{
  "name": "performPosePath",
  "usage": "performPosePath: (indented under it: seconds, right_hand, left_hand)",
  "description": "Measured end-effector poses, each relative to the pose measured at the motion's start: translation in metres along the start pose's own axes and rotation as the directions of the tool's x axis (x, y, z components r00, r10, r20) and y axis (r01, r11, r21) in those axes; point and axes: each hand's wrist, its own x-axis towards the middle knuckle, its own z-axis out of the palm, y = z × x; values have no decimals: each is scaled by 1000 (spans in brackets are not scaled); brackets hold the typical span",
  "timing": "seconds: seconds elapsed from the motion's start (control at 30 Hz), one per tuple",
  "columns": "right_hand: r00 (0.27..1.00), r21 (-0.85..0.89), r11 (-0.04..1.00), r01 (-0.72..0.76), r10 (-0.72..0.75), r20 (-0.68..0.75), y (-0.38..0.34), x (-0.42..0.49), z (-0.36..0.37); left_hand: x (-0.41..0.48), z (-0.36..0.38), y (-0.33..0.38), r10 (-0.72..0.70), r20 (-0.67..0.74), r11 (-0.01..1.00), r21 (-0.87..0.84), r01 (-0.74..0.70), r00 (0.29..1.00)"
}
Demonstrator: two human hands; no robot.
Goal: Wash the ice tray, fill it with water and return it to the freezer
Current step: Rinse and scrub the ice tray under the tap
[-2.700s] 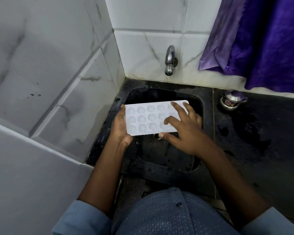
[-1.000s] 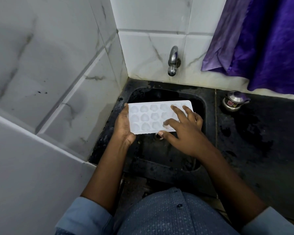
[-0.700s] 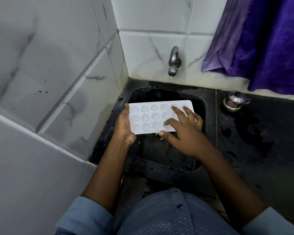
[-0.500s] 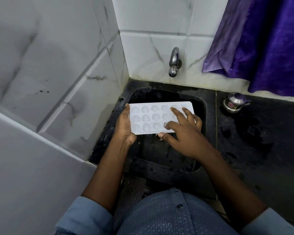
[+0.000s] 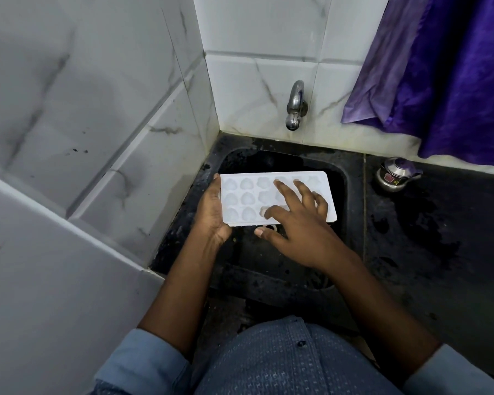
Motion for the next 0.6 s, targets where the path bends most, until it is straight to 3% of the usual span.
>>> performPosePath:
  seconds: [0.5, 0.6]
  right_hand:
    - [999, -4, 1000, -19, 19, 42, -6, 4, 3]
    - [1000, 40, 999, -13, 14, -14, -5, 4, 3]
  left_hand:
    - [-9, 2, 1, 12, 27, 1000, 13, -13, 1000]
    - [-9, 2, 1, 16, 21, 1000, 12, -16, 1000]
